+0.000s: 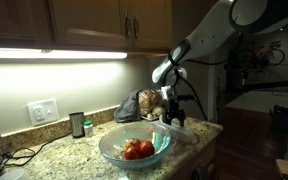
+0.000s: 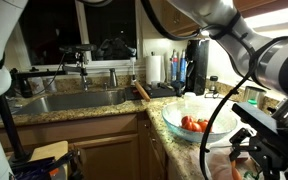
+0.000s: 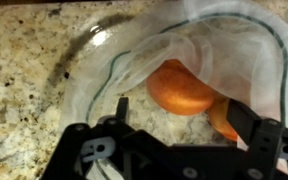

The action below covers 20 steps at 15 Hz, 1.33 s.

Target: Move a peach from the bag to the bowl

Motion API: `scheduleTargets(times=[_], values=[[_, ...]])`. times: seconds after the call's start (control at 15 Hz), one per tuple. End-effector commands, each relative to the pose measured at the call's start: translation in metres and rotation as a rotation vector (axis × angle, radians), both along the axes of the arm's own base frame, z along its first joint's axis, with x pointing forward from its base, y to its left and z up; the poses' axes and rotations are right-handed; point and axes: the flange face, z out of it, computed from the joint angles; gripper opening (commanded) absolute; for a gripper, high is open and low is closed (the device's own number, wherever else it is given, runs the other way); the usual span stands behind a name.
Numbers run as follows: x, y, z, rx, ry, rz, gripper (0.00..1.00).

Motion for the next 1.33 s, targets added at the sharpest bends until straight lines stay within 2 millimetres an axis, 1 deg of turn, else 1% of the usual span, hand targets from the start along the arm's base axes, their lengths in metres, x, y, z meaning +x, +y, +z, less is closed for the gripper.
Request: scheduleTargets(times=[0.0,1.13,1.2,1.27], values=[[-0.002,-0.003,0.0,0.017,0.026,-0.035,1.0],[-0.01,0.001,-0.014,0.056,0.106,-0.045,1.0],[-0.01,0.0,-0.013,0.057,0.105,-0.045,0.85],[-0.01,0.0,-0.014,0.056,0.105,-0.046,0.72]])
